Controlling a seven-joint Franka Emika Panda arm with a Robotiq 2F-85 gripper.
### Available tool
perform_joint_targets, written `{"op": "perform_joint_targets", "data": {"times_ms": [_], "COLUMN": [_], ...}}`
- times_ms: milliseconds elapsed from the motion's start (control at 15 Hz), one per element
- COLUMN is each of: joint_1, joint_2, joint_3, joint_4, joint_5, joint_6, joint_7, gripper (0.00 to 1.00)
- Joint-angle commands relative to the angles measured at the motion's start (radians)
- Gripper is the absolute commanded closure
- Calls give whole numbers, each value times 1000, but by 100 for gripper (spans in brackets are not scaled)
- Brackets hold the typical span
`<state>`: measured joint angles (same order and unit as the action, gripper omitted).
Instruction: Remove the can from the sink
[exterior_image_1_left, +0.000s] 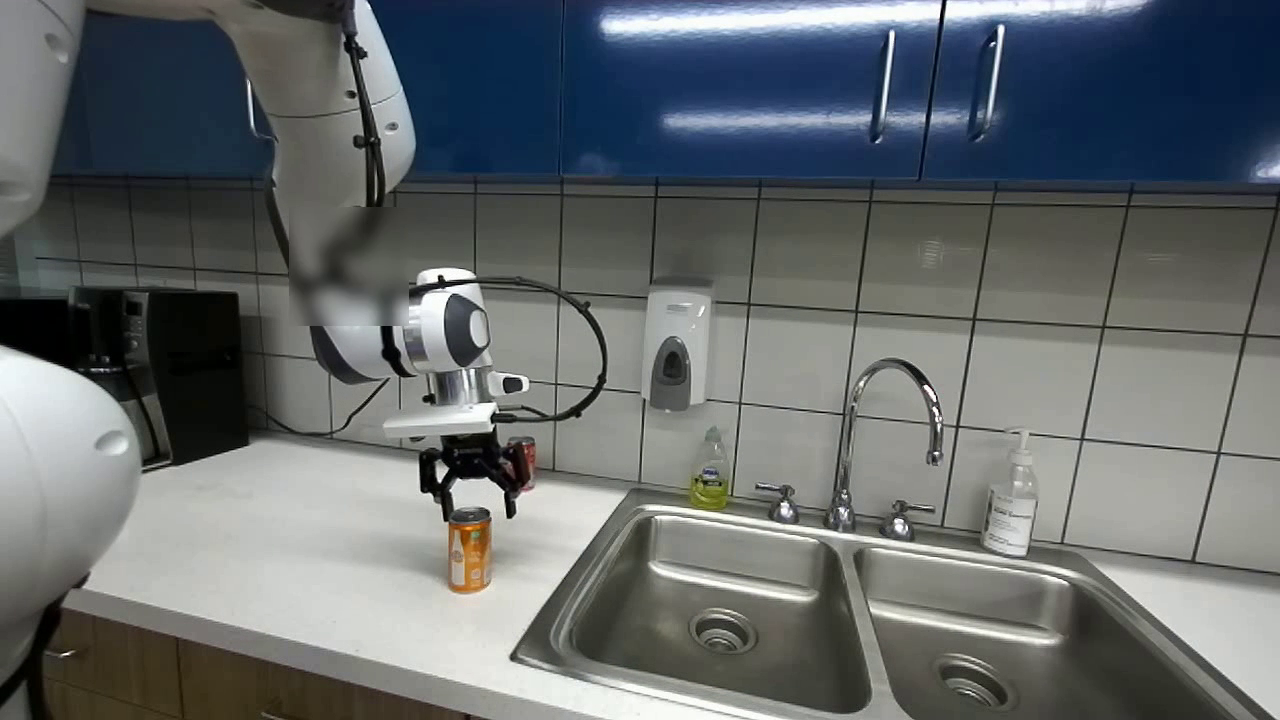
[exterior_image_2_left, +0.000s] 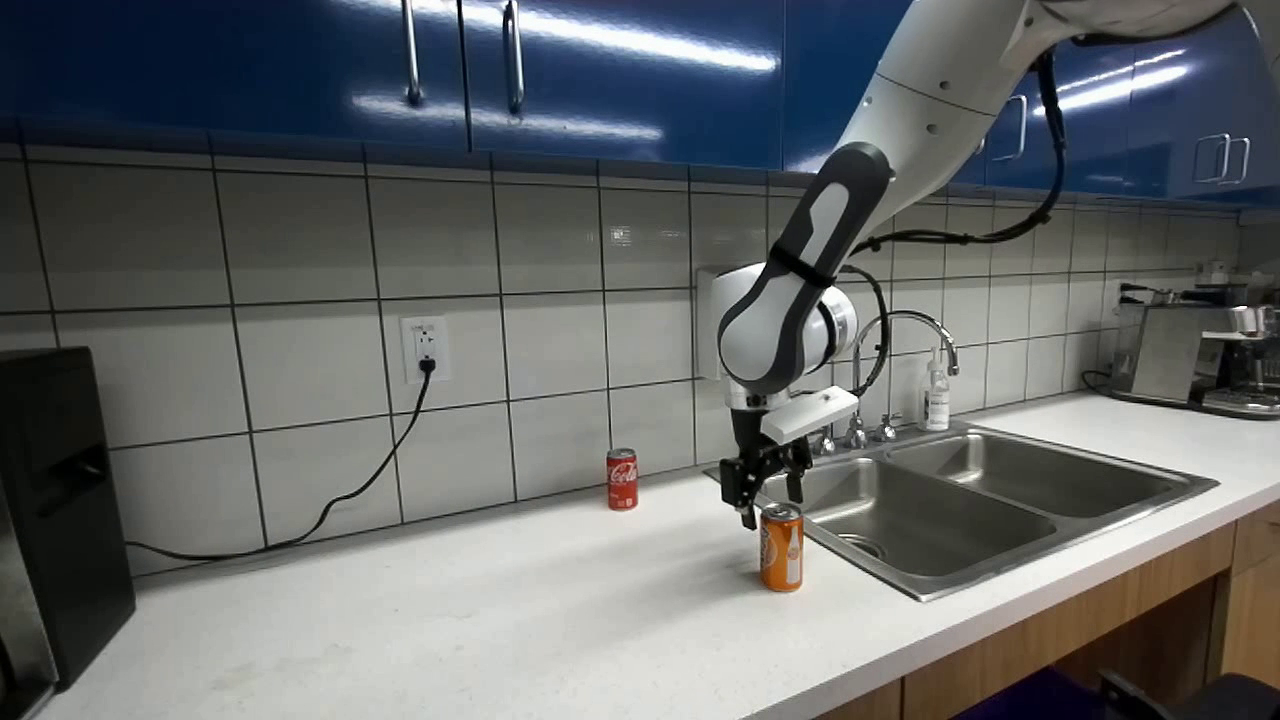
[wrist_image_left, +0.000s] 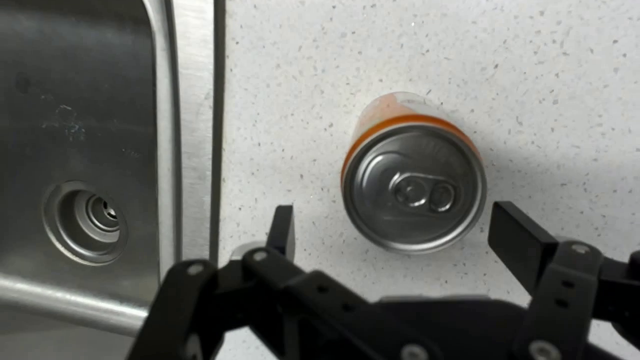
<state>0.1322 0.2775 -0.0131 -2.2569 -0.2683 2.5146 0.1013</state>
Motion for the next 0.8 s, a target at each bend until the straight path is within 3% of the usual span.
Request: {"op": "perform_joint_targets", "data": {"times_ms": [0, 400, 733], "joint_1": [-15, -29, -46], "joint_2": [-76, -146, -200], "joint_3": [8, 11, 13], "joint_4": [-35, -65, -88], "joint_5": [16, 35, 81], "joint_6": [-17, -21, -125], "joint_7": [0, -3, -29], "gripper": [0, 0, 0]}}
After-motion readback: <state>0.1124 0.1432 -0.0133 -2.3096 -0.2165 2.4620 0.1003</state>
